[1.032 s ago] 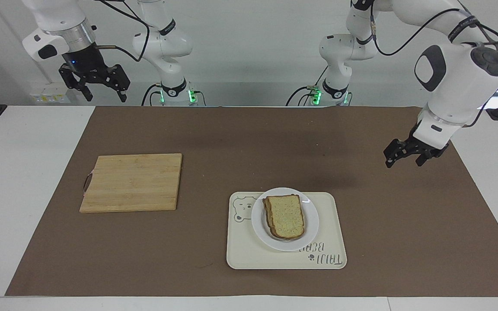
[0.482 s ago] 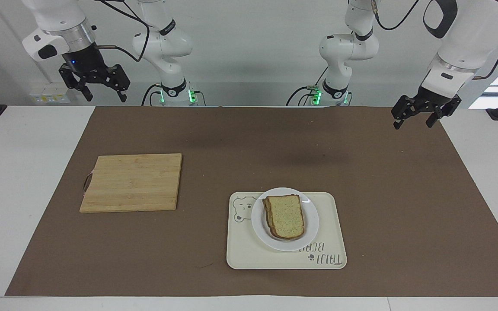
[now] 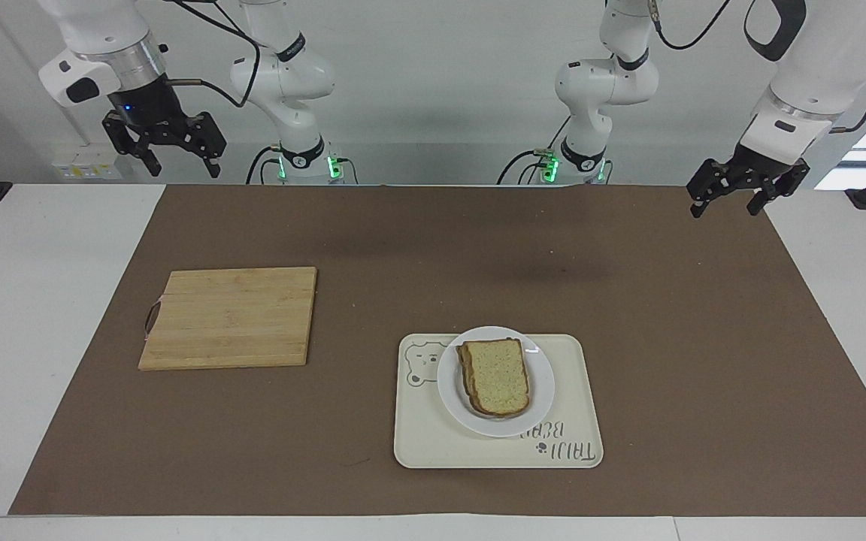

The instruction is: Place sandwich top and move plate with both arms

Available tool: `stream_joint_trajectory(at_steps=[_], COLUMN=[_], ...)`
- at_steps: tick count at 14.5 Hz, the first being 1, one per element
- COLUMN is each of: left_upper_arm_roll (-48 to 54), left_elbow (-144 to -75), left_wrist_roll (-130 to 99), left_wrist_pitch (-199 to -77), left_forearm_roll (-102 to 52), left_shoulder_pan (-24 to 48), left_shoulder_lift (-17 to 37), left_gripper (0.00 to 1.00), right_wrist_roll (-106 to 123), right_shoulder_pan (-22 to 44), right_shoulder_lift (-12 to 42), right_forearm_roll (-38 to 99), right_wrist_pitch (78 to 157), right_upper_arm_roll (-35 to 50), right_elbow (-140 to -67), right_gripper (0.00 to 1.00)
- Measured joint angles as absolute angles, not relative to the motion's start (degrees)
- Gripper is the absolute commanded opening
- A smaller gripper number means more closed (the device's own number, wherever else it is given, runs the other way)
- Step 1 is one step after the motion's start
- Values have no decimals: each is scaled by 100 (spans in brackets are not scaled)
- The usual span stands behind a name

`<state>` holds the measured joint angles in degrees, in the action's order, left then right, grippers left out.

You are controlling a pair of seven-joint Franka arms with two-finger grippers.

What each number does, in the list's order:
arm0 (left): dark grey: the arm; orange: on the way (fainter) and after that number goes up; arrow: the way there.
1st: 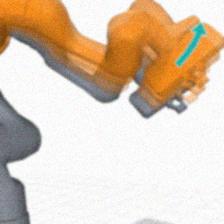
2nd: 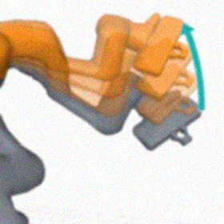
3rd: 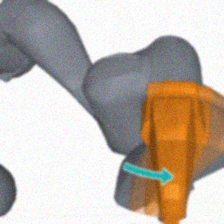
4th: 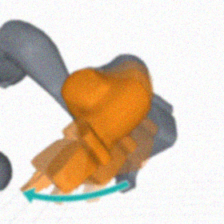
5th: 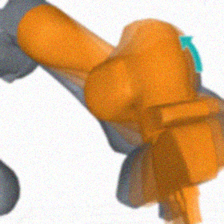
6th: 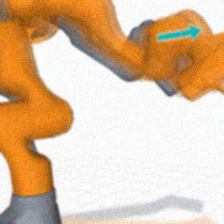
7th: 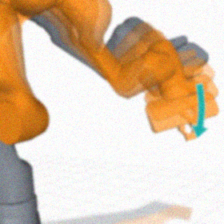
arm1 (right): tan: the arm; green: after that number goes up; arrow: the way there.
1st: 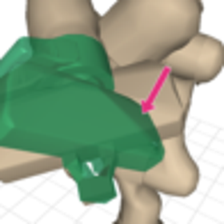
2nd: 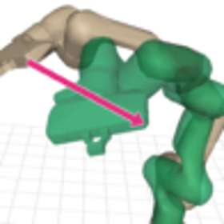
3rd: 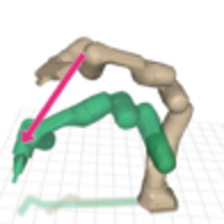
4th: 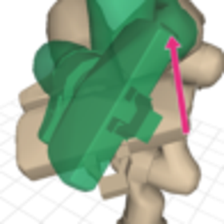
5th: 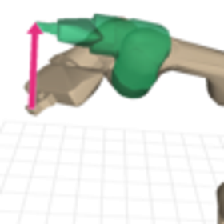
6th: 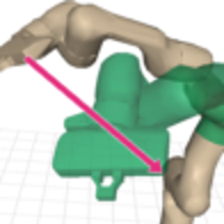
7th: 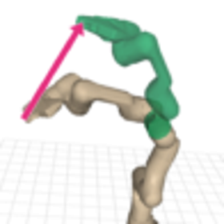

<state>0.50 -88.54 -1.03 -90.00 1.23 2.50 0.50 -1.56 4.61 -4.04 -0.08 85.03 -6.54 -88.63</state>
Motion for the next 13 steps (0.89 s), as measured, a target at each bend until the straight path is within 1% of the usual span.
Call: stream_joint_trajectory(at_steps=[13], left_upper_arm_roll=[106], left_elbow=[-8854], left_wrist_roll=[-100], left_wrist_pitch=[-8953], left_forearm_roll=[123], left_shoulder_pan=[255], left_shoulder_lift=[28], left_gripper=[100], right_wrist_roll=[-156], right_shoulder_pan=[461], right_shoulder_lift=[-404], right_forearm_roll=[-8], right_wrist_pitch=[8503], right_upper_arm_roll=[-654], right_elbow=[-8863], right_gripper=[100])
